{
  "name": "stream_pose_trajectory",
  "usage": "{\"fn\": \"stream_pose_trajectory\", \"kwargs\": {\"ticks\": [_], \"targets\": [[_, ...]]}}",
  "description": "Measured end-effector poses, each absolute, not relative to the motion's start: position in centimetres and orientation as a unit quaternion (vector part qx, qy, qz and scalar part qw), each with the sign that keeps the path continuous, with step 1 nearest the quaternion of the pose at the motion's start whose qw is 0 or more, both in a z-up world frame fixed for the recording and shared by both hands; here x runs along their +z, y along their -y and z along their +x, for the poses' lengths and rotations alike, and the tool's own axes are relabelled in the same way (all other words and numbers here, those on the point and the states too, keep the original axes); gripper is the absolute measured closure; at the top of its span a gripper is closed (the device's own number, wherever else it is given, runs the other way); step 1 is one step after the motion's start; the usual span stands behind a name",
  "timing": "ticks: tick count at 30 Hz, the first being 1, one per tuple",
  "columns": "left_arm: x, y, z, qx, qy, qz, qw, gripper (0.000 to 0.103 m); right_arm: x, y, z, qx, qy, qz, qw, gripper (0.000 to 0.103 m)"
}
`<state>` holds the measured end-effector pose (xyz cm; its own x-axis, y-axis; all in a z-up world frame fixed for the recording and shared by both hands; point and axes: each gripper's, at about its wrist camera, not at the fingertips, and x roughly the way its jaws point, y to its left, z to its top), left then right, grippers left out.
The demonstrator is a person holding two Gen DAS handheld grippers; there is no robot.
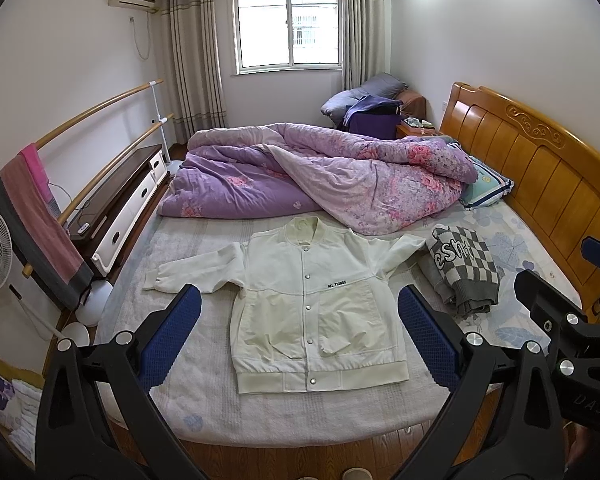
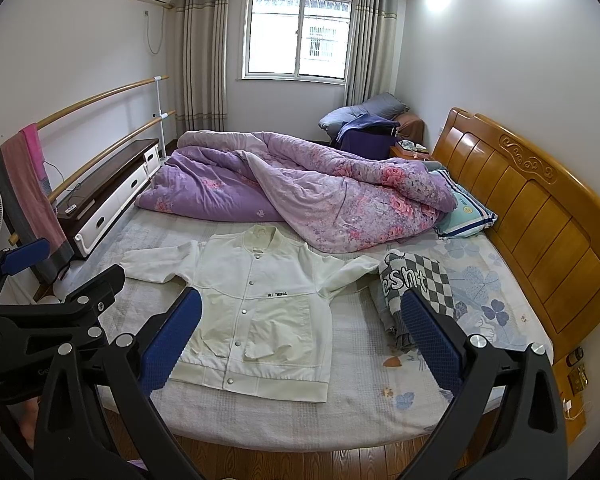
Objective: Fold large clothes
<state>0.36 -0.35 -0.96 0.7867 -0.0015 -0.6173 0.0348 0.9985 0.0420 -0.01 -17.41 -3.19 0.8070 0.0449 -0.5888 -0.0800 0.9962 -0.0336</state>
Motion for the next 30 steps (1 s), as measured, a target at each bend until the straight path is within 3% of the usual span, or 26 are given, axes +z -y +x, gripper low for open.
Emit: {"fn": "stream_pose_trajectory", "kwargs": {"ticks": [30], "targets": [[-0.78,0.34,0.29,-0.009,-0.330,0.025,0.944,0.005,-4.10,16.64,0.47,0.022,-0.320,-0.030,0.947,0.007]]}}
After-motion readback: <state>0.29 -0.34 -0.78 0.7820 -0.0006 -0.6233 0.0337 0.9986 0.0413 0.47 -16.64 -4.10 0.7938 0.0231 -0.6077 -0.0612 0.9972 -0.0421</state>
